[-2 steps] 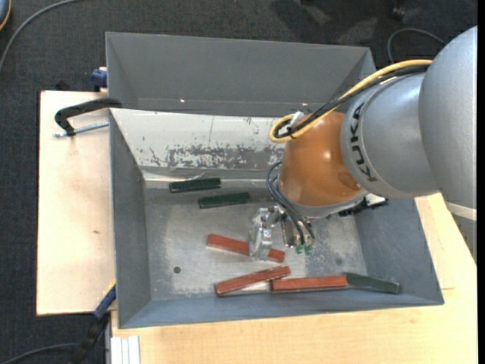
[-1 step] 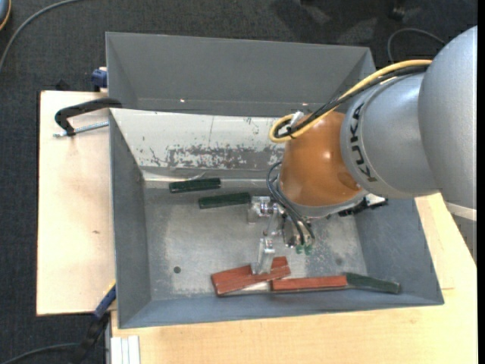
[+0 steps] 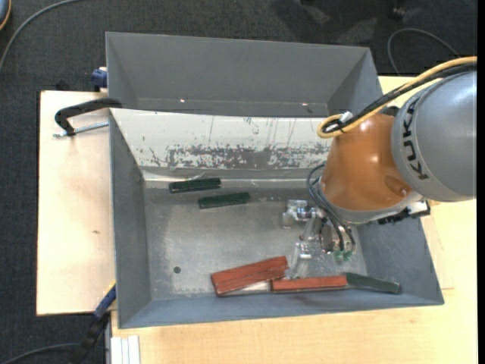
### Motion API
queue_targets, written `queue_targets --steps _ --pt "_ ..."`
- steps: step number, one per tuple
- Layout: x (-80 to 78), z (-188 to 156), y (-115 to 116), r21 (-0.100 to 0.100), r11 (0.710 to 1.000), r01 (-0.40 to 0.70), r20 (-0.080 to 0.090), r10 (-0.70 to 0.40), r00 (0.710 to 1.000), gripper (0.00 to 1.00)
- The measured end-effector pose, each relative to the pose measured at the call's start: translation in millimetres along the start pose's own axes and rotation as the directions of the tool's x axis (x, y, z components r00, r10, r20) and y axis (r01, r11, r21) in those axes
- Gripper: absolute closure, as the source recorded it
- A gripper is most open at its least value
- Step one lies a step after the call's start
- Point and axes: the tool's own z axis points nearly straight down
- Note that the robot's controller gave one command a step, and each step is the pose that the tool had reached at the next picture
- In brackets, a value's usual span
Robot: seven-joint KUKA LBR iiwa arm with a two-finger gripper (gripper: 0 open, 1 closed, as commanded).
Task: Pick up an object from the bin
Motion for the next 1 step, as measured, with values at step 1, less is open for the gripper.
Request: queue_targets --steps 1 --pt "9.1 37.3 37.7 -0.003 0.996 0.093 -0.003 -0.093 0.996 0.0"
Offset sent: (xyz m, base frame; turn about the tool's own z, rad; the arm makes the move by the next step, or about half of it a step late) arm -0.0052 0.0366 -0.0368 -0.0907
